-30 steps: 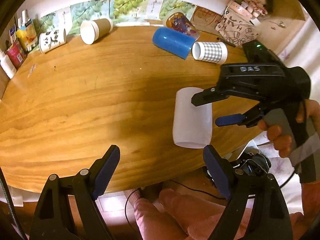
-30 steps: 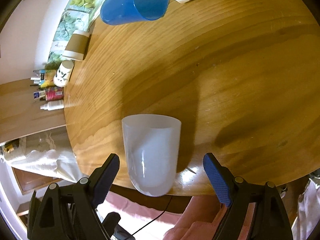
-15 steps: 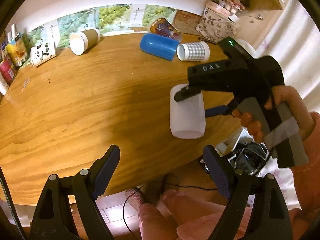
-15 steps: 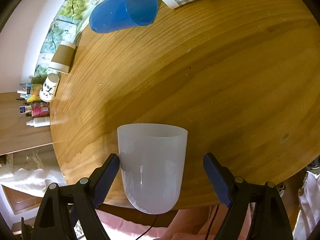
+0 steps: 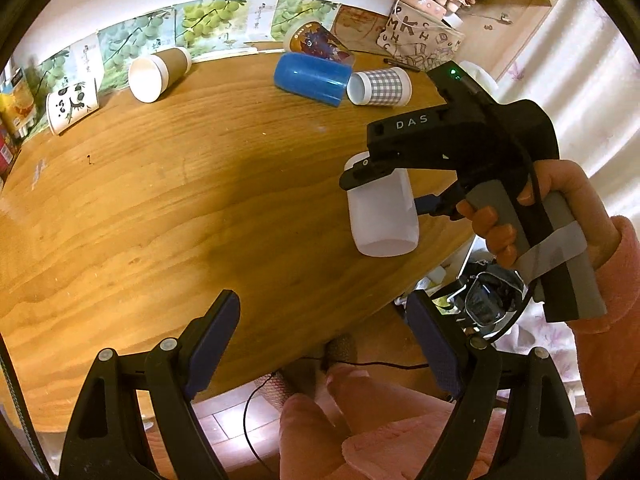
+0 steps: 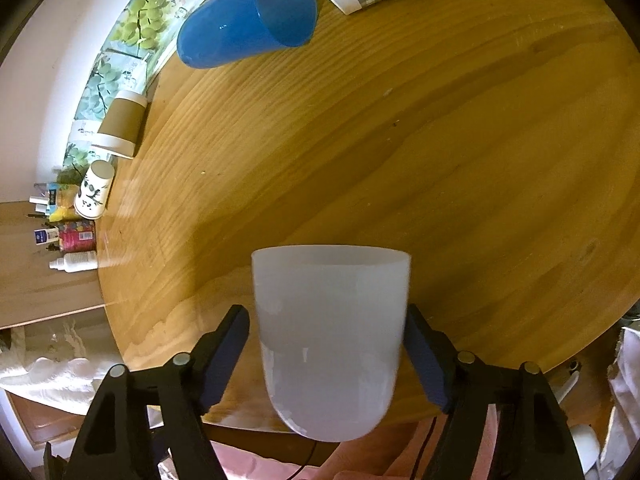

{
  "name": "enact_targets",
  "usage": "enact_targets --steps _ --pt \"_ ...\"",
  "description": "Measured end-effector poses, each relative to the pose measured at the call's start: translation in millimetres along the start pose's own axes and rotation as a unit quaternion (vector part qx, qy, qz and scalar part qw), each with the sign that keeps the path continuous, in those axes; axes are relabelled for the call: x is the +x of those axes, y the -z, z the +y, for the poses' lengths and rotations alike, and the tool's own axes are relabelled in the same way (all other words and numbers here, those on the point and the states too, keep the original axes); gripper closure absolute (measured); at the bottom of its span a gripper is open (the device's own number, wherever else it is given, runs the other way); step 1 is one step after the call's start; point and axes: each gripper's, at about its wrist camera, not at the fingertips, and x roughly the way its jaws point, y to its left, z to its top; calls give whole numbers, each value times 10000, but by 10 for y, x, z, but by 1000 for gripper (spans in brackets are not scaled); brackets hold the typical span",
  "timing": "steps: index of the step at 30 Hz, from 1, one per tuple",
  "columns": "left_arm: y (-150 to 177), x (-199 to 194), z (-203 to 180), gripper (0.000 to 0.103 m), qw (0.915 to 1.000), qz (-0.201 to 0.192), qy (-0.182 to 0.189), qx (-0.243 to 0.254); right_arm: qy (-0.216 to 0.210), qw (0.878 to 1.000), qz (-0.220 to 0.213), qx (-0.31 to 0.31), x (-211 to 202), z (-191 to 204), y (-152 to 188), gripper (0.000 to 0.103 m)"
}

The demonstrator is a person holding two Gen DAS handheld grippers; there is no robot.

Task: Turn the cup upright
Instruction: 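Grasp the white cup with the left gripper while the right gripper holds it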

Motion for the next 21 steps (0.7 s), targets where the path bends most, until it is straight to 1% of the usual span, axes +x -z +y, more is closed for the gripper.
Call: enact_targets --steps 2,4,13,21 --pt "-5 -4 18 16 10000 23 16 30 -59 10000 -30 57 -1 1 3 34" --pt "-13 -11 33 16 10000 29 37 64 -97 9999 -41 66 2 9 2 37" --pt "-45 2 23 16 9997 71 89 202 -15 9997 -237 -75 -15 57 19 38" --pt "-84 -24 -8 16 9996 -14 128 260 55 9984 -512 -245 -122 113 39 38"
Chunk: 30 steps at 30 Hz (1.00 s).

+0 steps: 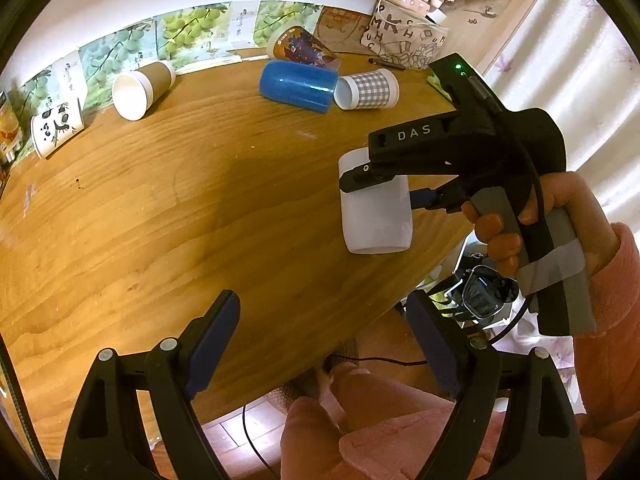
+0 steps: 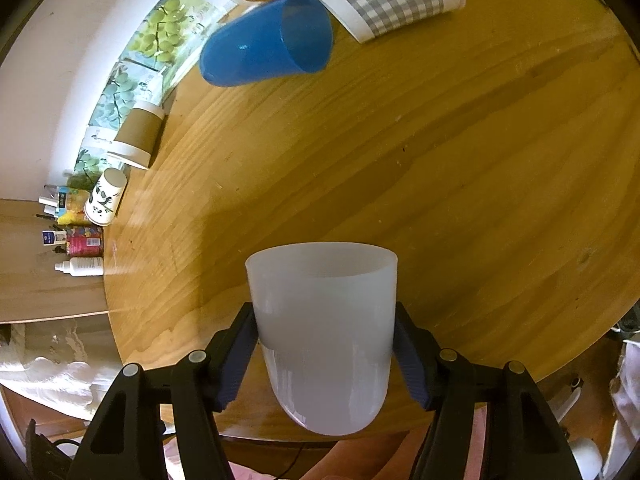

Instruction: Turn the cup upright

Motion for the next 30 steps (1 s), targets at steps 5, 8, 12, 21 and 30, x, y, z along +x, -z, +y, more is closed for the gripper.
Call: enact_targets --steps 5,8,12,21,30 --pt "-35 -6 -7 16 10000 -63 11 -13 19 9994 -332 -134 -138 37 22 38" --pt "-59 -20 -10 16 9999 -126 55 -20 -100 9971 -676 -341 -260 92 65 38" --pt "-115 -30 3 16 9997 -218 80 -44 -132 9924 -1074 -580 -381 164 112 38" --pt "-341 -3 70 16 9994 -330 -41 48 -318 9765 -1899 -965 -515 213 192 38" --pt "-498 53 113 16 9987 -199 -345 321 -296 9448 -3032 -1202 -667 105 288 38"
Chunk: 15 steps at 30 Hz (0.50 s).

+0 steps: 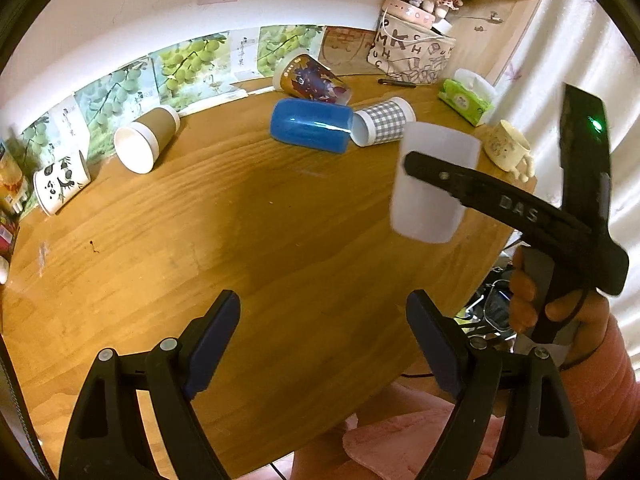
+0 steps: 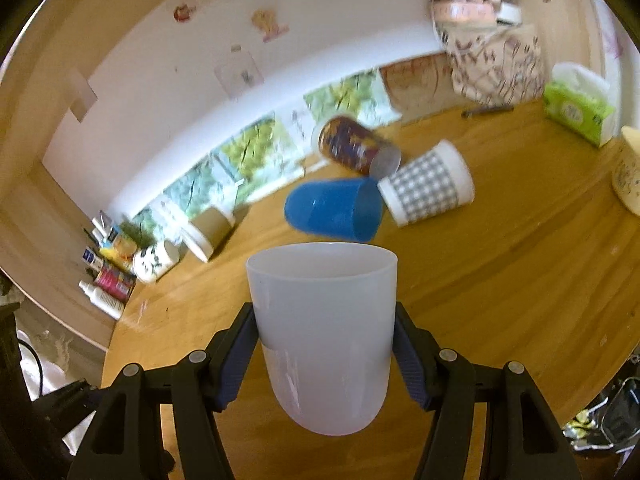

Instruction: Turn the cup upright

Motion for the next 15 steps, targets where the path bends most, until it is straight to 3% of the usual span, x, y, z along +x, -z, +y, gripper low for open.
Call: enact_targets --steps 7,15 --pt "-59 80 88 16 9999 142 -45 -12 44 9958 -873 -266 -147 -61 78 38" --pt "-124 147 158 16 9997 223 -98 -101 53 9874 -1442 -644 -187 -59 222 38"
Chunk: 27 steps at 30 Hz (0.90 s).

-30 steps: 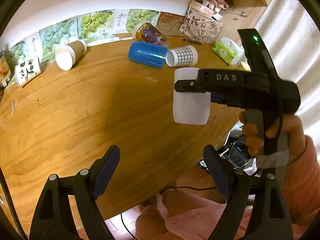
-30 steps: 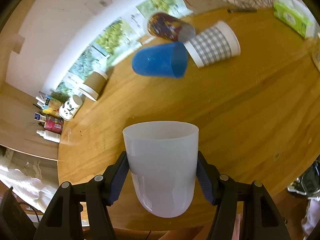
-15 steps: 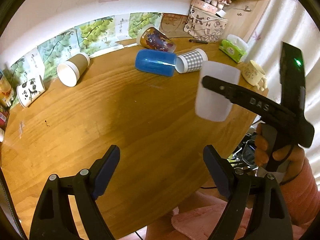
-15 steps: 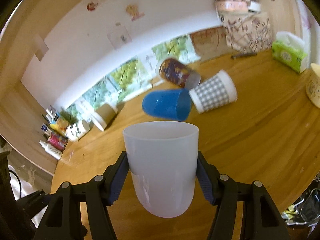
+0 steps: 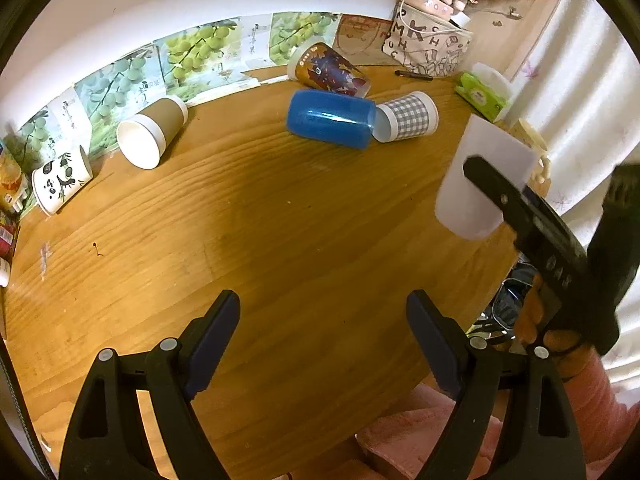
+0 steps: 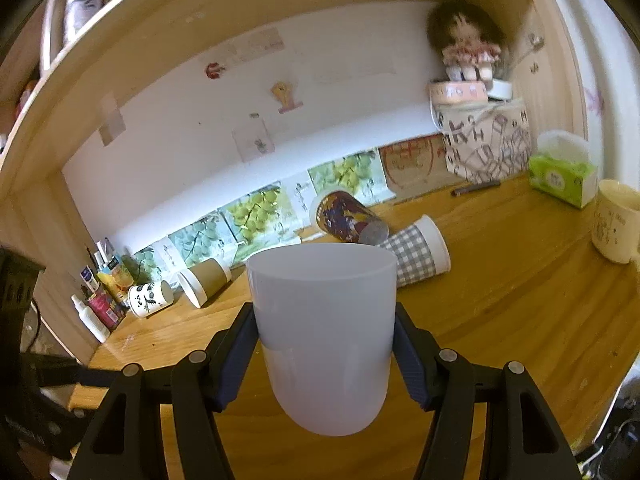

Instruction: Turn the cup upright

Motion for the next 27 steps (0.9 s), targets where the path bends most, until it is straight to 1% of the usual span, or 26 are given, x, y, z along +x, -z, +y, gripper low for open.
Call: enact_targets --steps 5,7,9,12,16,22,27 --pt "-44 -2 25 16 9999 -110 52 -81 24 9971 -313 -691 -43 127 149 38" --pt "-51 3 39 16 9998 -174 60 -80 71 9935 -457 -1041 -59 204 234 38" --pt "-48 25 59 16 9998 -206 26 -74 30 9914 -488 -1216 -43 246 294 38" --pt "-25 75 99 16 9997 -177 21 -138 -49 9914 -496 -1213 -28 256 362 38" --pt "17 121 136 16 9997 -130 46 -215 -51 9897 -577 -1311 -23 297 447 38" --pt "33 162 165 16 9997 -154 10 -193 -122 9893 -577 -1337 5 326 556 38" --pt "52 180 172 16 9999 -122 -34 -70 -70 9890 -606 -1348 26 325 611 38"
